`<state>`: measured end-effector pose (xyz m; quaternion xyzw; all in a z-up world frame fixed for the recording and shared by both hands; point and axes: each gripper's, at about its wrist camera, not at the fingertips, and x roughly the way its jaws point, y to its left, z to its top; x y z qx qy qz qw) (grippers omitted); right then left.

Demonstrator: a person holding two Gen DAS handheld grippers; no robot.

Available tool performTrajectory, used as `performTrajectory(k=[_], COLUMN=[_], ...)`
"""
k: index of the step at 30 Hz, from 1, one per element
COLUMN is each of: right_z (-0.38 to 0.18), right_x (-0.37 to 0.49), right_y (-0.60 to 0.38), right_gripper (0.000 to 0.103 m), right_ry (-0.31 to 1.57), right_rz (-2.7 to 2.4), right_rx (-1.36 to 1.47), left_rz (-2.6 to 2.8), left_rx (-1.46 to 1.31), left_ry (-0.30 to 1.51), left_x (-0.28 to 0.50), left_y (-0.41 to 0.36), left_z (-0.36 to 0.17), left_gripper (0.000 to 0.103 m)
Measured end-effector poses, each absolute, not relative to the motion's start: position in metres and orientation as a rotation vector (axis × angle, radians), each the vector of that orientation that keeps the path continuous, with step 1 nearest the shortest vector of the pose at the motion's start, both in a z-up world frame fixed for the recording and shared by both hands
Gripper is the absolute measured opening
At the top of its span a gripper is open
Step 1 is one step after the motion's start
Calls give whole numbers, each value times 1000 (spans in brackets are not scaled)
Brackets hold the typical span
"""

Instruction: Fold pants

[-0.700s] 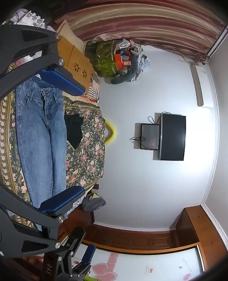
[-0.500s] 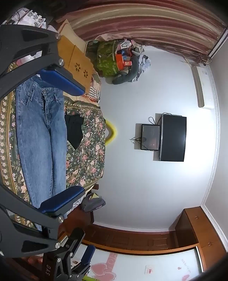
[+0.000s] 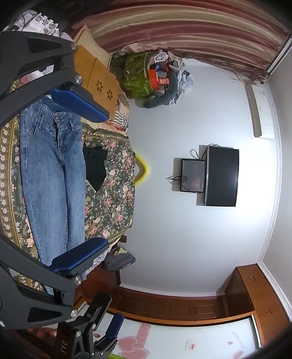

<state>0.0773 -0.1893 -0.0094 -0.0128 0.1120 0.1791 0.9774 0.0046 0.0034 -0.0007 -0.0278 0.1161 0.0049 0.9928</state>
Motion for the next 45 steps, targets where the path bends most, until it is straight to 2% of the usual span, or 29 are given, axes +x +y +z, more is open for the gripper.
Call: performTrajectory(k=[45], right_z=[-8], right_x=[79], right_y=[-190], right_gripper=[103], right_ry=[225], right_rz=[360], right_rx=[-27], left_rz=[10], left_rx=[-56], left_ry=[228], left_x=[3], left_y=[-4], left_z=[1], left_gripper=[103])
